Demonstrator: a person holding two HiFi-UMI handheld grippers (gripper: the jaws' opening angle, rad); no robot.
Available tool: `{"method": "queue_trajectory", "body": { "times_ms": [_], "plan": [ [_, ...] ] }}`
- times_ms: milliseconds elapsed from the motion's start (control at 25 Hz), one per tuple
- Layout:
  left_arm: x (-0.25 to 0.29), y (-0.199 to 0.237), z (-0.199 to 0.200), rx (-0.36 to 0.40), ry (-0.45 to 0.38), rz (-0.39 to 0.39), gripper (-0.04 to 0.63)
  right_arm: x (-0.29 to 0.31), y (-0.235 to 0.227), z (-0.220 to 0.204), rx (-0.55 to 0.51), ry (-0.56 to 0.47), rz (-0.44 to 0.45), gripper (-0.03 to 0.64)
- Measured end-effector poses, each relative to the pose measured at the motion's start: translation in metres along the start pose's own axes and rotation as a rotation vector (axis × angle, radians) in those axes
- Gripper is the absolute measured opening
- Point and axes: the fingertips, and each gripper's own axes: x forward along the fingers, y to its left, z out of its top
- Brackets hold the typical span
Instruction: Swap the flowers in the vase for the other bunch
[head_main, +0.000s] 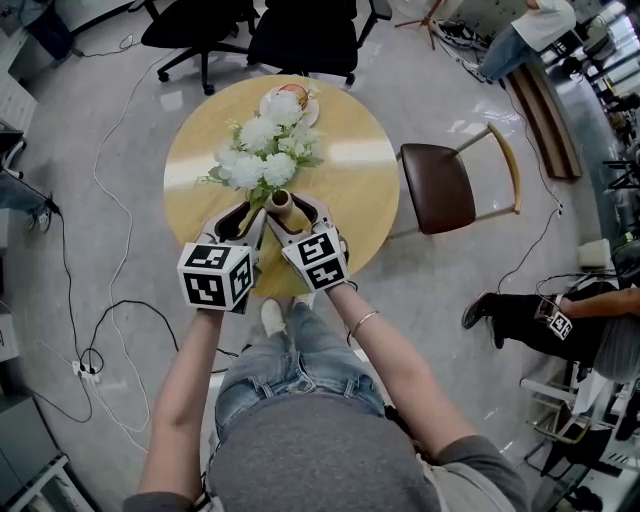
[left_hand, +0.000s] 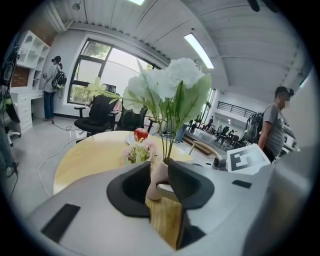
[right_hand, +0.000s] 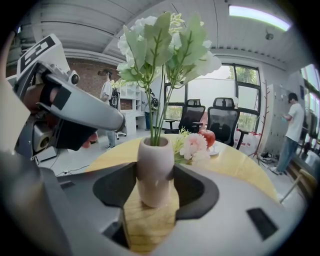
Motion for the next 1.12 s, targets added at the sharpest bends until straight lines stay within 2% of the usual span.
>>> {"method": "queue_trajectory", "body": {
  "times_ms": [440,880,1120],
  "plan": [
    [-0.012,0.015,-0.019,-0.074,0.018,0.032,0.117,0.000,-0.001,-0.004,-0.002,0.001,0.018,0.239],
    [-0.015,0.012,-0.039,-0.065,0.052,0.043,0.108,-0.028,0.003,-0.022,0.043,0.011,-0.017,0.238],
    [-0.021,0.013,-0.045,-0.041,0.041,0.071,0.070,-0.053,0.010,-0.027,0.071,0.001,-0.041,0.130]
  ]
}}
